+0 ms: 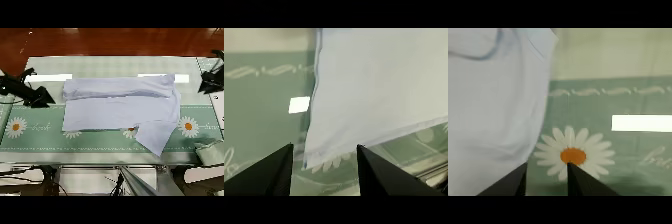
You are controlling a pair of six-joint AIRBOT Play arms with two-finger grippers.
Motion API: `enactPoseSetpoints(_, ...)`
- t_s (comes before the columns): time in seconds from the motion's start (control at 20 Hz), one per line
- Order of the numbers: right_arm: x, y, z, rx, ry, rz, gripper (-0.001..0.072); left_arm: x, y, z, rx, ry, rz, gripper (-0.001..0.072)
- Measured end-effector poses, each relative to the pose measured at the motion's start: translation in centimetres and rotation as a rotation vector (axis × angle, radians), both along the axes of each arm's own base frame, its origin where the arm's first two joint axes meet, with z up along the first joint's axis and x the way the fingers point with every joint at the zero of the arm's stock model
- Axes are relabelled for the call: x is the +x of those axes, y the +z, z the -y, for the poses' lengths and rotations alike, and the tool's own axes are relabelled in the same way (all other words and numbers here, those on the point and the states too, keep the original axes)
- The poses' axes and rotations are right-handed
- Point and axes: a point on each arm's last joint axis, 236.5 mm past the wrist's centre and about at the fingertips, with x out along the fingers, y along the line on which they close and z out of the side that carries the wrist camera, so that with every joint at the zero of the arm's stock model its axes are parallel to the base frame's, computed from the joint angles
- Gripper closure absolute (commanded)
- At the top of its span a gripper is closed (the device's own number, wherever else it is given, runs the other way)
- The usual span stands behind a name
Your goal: Fold the shirts.
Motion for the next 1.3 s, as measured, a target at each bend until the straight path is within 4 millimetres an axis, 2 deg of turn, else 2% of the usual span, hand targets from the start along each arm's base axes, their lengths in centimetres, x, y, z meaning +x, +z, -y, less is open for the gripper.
enactPoseSetpoints(0.1,-3.8,-0.7,1.0,0.050,-0.084,-0.037,0.0272,-3.7,-1.2,-0.1,-0.019,0.032,-0.077,0.0157)
enactPoseSetpoints(0.15,-5.0,-1.2,0.8,0.095,-0.114,-0.030,0.0272,-5.5,-2.0,0.3,-0.037,0.038,-0.112,0.0112)
enactPoseSetpoints(0.25,-6.8,-2.3,-0.5,0.195,-0.161,-0.008,0.0272,-8.1,-3.4,1.4,-0.077,0.047,-0.151,0.0102)
enactPoseSetpoints(0.35,-7.6,-3.1,-1.7,0.266,-0.188,0.029,0.0272,-9.6,-4.4,2.4,-0.115,0.055,-0.163,0.0102)
enactPoseSetpoints(0.55,-6.9,-3.4,-3.2,0.346,-0.218,0.115,0.0271,-9.5,-5.5,3.5,-0.143,0.098,-0.127,0.0102)
enactPoseSetpoints(0.8,-5.8,-3.1,-4.1,0.399,-0.229,0.176,0.0272,-7.3,-6.3,5.2,-0.128,0.110,-0.042,0.0121)
enactPoseSetpoints(0.85,-5.7,-3.0,-4.2,0.404,-0.229,0.185,0.0272,-6.7,-6.4,5.7,-0.122,0.106,-0.018,0.0222)
enactPoseSetpoints(0.9,-5.6,-3.0,-4.3,0.408,-0.229,0.190,0.0272,-6.3,-6.7,6.2,-0.105,0.095,0.004,0.0481)
enactPoseSetpoints(0.95,-5.6,-3.0,-4.3,0.410,-0.231,0.192,0.0273,-5.8,-7.2,6.3,-0.078,0.082,0.028,0.0582)
enactPoseSetpoints(1.0,-5.5,-3.0,-4.3,0.411,-0.230,0.196,0.0272,-5.7,-7.4,6.7,-0.065,0.064,0.041,0.0644)
enactPoseSetpoints(1.05,-5.6,-3.0,-4.3,0.410,-0.228,0.192,0.0272,-5.5,-7.4,7.0,-0.063,0.059,0.049,0.0682)
enactPoseSetpoints(1.3,-8.1,-4.5,-3.2,0.332,-0.215,0.095,0.0274,-5.5,-7.2,6.5,-0.076,0.100,0.031,0.0688)
